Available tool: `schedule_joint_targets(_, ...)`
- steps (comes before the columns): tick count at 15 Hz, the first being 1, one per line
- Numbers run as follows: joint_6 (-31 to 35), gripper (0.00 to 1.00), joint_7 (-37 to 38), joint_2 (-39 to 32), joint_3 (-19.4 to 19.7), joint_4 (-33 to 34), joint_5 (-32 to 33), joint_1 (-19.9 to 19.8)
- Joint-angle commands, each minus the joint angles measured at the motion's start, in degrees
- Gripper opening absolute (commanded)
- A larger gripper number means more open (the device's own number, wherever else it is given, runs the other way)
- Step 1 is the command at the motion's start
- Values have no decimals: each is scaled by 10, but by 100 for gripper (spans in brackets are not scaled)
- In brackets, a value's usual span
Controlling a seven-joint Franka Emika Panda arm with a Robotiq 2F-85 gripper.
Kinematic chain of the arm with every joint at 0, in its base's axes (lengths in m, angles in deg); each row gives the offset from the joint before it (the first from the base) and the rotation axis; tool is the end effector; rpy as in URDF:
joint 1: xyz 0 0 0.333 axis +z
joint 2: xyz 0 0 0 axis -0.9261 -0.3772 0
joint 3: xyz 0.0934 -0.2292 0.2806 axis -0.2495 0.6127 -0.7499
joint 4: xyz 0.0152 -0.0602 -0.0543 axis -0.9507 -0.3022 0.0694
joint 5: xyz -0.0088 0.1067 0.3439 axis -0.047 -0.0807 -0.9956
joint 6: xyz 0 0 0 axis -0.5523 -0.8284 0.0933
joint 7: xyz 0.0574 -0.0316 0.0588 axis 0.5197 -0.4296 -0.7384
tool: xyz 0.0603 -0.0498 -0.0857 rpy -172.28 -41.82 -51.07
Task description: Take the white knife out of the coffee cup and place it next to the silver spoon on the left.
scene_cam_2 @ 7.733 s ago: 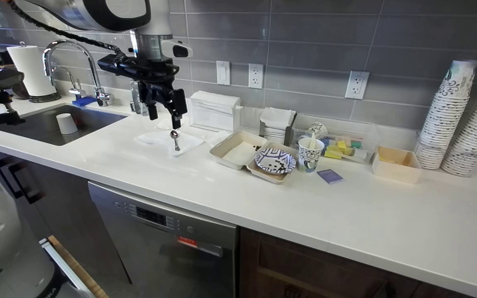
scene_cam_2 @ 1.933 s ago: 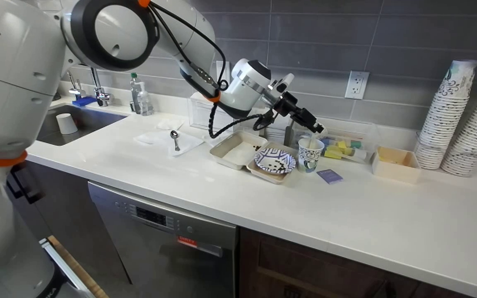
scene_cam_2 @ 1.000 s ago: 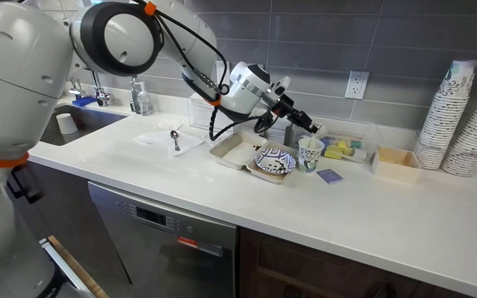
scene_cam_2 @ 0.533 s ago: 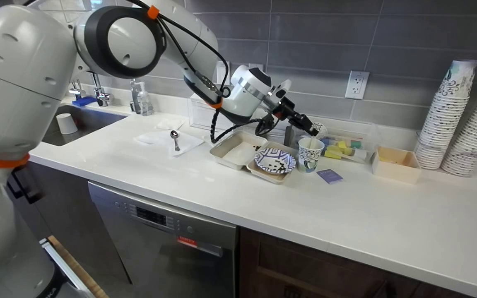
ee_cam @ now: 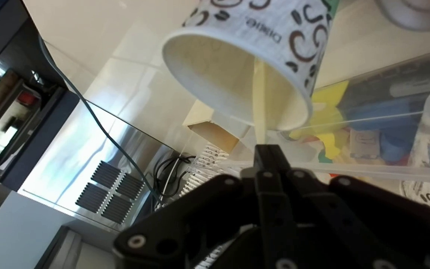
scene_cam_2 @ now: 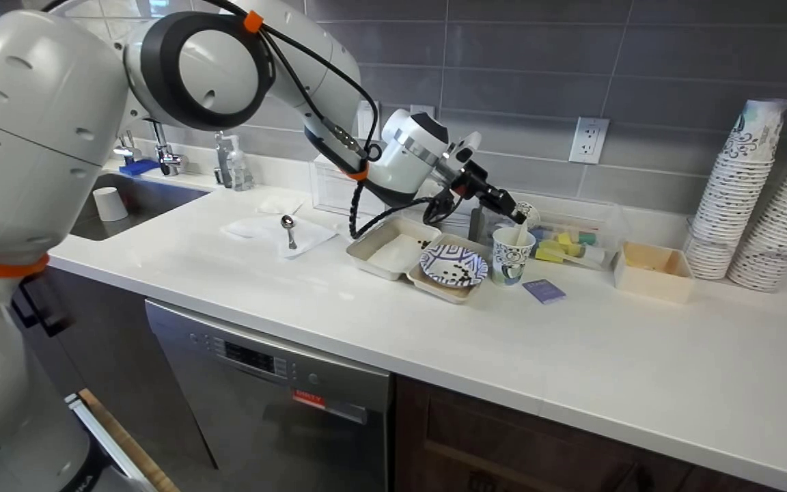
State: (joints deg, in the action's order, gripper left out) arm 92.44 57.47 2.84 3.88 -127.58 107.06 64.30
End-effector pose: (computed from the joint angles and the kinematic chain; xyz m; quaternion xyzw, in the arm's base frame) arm 0.7412 -0.1628 0.3881 0.8211 -0.2833 0.3207 0.3779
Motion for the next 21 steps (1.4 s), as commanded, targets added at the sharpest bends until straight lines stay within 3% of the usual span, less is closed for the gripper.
schedule_joint_targets(1, 4, 26, 11, -11, 12, 8, 23, 8)
schedule_joint_targets(3, 3, 40, 14, -15, 13, 11, 29, 8)
schedule_joint_targets(8, 1, 23, 21, -24, 19, 16, 43, 6)
schedule_joint_targets(10, 3, 0, 27, -22, 20, 13, 50, 7)
schedule_joint_targets(18, -21, 1, 65, 23, 19, -29, 120, 34)
schedule_joint_targets(21, -59, 1, 86, 37, 19, -41, 160, 47)
